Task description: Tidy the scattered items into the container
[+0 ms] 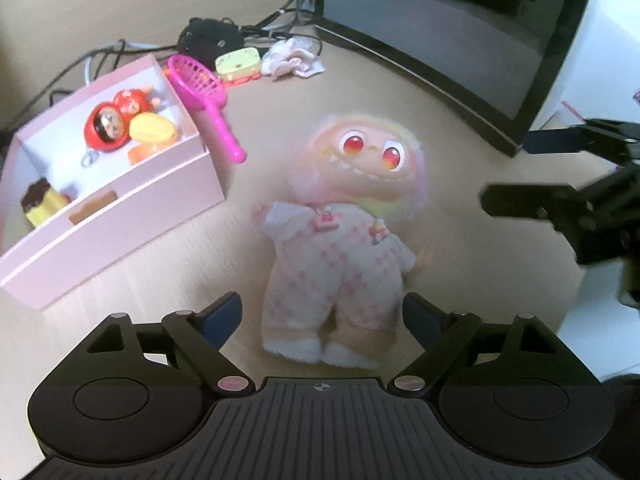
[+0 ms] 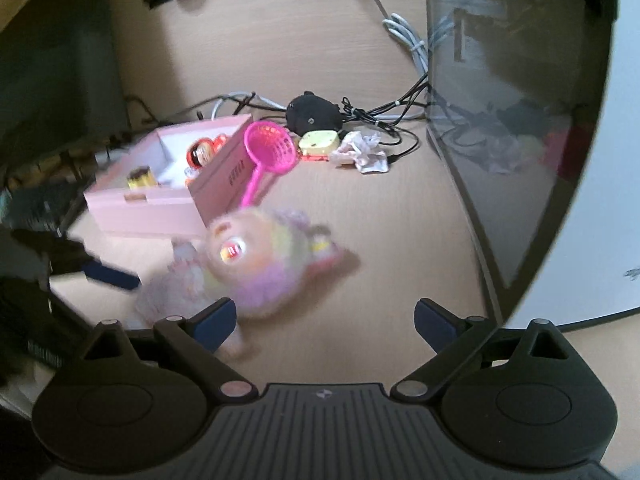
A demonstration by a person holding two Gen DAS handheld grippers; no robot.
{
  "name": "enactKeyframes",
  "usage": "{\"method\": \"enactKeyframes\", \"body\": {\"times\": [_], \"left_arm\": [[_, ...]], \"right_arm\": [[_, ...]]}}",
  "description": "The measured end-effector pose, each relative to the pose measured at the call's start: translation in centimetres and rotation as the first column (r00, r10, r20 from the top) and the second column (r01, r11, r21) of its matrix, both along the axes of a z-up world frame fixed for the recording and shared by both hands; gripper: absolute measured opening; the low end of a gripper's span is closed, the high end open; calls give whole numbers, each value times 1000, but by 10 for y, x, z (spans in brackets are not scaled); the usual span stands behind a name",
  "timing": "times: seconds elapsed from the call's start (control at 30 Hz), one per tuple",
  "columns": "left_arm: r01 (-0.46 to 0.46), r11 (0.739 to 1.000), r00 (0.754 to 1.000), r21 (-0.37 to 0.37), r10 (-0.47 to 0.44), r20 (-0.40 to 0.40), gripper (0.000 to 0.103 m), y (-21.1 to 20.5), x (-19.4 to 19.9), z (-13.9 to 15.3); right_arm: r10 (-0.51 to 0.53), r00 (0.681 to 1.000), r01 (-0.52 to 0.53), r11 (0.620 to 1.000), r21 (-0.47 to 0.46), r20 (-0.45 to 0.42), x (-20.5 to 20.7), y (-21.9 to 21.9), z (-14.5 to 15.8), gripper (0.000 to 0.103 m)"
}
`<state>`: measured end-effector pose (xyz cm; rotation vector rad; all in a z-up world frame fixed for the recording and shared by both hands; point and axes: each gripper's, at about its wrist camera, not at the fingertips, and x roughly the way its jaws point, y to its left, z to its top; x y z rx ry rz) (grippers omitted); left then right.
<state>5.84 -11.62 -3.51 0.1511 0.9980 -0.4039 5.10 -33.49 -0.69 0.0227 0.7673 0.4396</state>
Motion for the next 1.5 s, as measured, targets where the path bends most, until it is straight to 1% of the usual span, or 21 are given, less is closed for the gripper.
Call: {"method": "enactKeyframes", "body": {"times": [0.13,0.2,0.3,0.37,0.43,0.5,0.6,0.73,0.83,0.93,1.03,1.07,1.1,1.13,1.2,1.33,1.5], "left_arm": [[31,1000,999,-5,-31,30,94,-8,5,-3],[26,1000,999,8,-26,26,94,-12,10,-8],[22,1000,999,22,-23,25,94,-19,14,-14],[13,999,1000,30,-14,21,92,-21,15,-17],[1,999,1000,37,-1,12,88,-23,16,-20],[-18,999,1000,41,18,3,82,-23,18,-23],[-55,998,998,37,55,-6,80,-22,20,-23],[-75,997,997,-22,75,-7,83,-19,17,-14],[-68,996,998,-51,68,-3,89,-19,14,-9],[-67,997,998,-33,67,-2,90,-22,14,-12],[-63,998,998,-26,63,-11,89,-26,15,-17],[-58,998,998,-25,58,-13,86,-28,15,-18],[-55,998,998,-20,55,-13,82,-31,15,-19],[-57,998,998,-14,57,-11,80,-32,14,-19],[-65,998,998,-1,65,-6,77,-33,14,-20],[-70,998,998,5,70,1,76,-29,4,-18],[-86,996,996,7,86,-17,77,-12,-18,-2]], "right_arm": [[30,996,-19,990,139,-79,28,6,-3,96],[25,993,-5,987,161,-117,45,13,-9,96],[12,987,20,979,203,-159,67,22,-19,103],[13,983,31,971,237,-183,78,26,-23,103],[18,980,37,963,267,-201,87,31,-25,103],[28,978,32,958,284,-205,91,34,-25,103],[56,980,5,951,308,-188,92,39,-22,103],[53,984,2,952,305,-172,96,41,-17,103],[48,980,13,953,302,-194,102,40,-21,103],[63,974,8,952,306,-219,106,39,-26,103],[88,969,-15,953,301,-229,106,43,-32,103],[91,970,-21,955,294,-227,105,45,-34,102],[95,970,-26,957,290,-226,104,47,-35,97],[99,969,-30,957,288,-226,102,49,-35,88],[106,968,-39,958,283,-226,99,52,-36,83],[134,971,-79,961,264,-197,86,61,-27,82],[189,960,-130,955,267,-207,69,84,-14,82]]}}
